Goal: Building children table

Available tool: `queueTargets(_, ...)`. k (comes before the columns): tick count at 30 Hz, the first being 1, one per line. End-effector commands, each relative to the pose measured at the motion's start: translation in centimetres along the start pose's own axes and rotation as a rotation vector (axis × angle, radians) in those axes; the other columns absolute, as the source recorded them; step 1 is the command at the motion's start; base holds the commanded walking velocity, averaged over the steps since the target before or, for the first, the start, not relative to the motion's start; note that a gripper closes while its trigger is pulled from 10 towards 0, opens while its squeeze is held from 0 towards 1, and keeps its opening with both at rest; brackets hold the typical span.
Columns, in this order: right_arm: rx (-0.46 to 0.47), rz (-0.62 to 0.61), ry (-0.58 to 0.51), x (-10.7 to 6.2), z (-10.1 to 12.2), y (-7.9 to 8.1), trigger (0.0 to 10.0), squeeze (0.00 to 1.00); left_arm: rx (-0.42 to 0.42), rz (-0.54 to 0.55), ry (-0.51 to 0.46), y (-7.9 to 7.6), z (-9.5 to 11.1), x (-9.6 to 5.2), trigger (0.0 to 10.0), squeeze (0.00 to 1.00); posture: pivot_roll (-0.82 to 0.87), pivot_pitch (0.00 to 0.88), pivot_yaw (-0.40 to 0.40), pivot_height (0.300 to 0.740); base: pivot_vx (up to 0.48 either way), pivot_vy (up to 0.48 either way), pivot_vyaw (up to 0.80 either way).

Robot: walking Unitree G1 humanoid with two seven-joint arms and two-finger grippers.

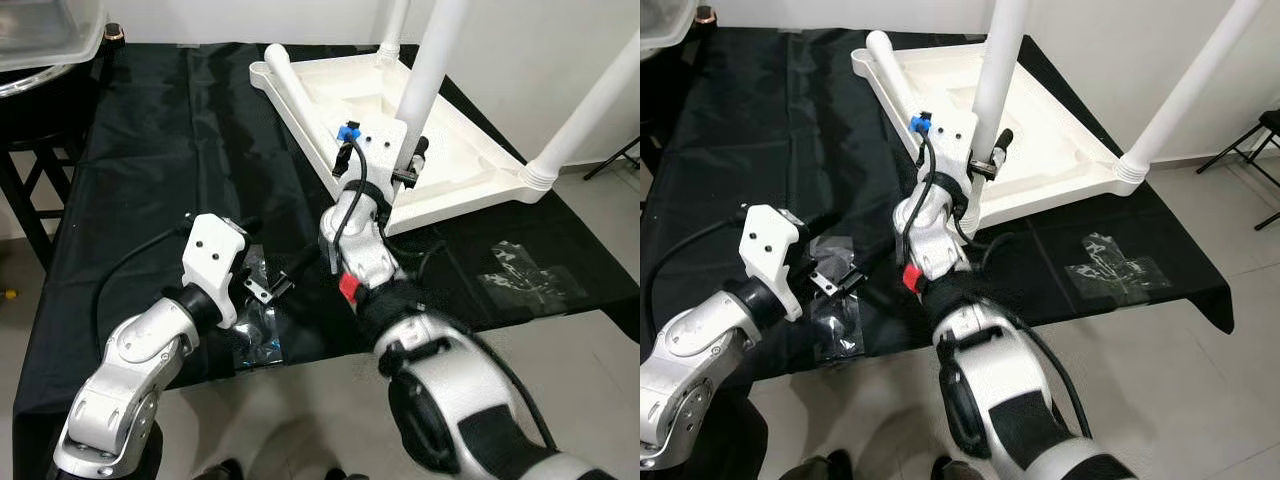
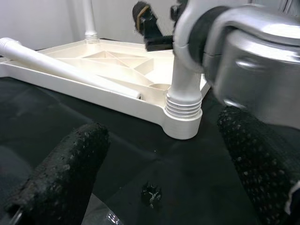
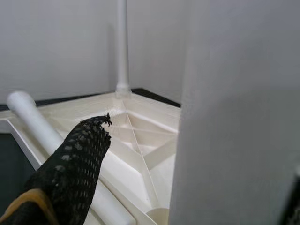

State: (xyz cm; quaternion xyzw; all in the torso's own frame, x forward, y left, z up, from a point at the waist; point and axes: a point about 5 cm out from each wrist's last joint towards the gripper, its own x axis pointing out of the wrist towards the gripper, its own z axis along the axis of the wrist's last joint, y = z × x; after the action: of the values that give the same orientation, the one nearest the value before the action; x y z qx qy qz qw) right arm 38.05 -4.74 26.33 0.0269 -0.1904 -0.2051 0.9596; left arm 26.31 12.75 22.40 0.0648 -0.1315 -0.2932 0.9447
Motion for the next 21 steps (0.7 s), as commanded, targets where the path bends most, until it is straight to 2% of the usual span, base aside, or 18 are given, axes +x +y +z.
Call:
queueTargets(1,-0.006,0.009,-0.017,-0.3,0.3,0.2,10.0,0.0,0.001,-0.017,0.007,-0.3,-0.2,0.1,10.0,0.0,0.09,0.197,-0.087,0.74,0.0,0.0,0.0)
queueTargets(9,-0.029,0.023,-0.011,-2.1,-0.7,-0.6,10.0,0.0,0.01,-0.016,0.012,-0.2,-0.3,0.0,10.0,0.0,0.09,0.199,-0.085,0.74,0.0,0.0,0.0)
queueTargets(10,-0.034,0.031,-0.018,-2.4,-0.6,-0.8,10.0,0.38,0.0,-0.021,0.011,-0.2,-0.3,0.0,10.0,0.0,0.09,0.198,-0.085,0.74,0.0,0.0,0.0)
queueTargets(12,-0.035,0.033,-0.019,-2.4,-0.6,-0.8,10.0,0.38,-0.003,-0.022,0.011,-0.3,-0.3,0.0,10.0,0.0,0.09,0.198,-0.085,0.74,0.0,0.0,0.0)
queueTargets(13,-0.038,0.037,-0.03,-2.6,-0.4,-0.9,10.0,0.0,-0.004,-0.02,0.01,-0.2,-0.4,0.0,10.0,0.0,0.09,0.195,-0.083,0.74,0.0,0.0,0.0)
queueTargets(21,-0.064,0.103,-0.081,-4.4,-0.4,-1.2,10.0,0.0,0.009,-0.017,0.014,-0.1,-0.5,0.0,10.0,0.0,0.09,0.198,-0.085,0.74,0.0,0.0,0.0)
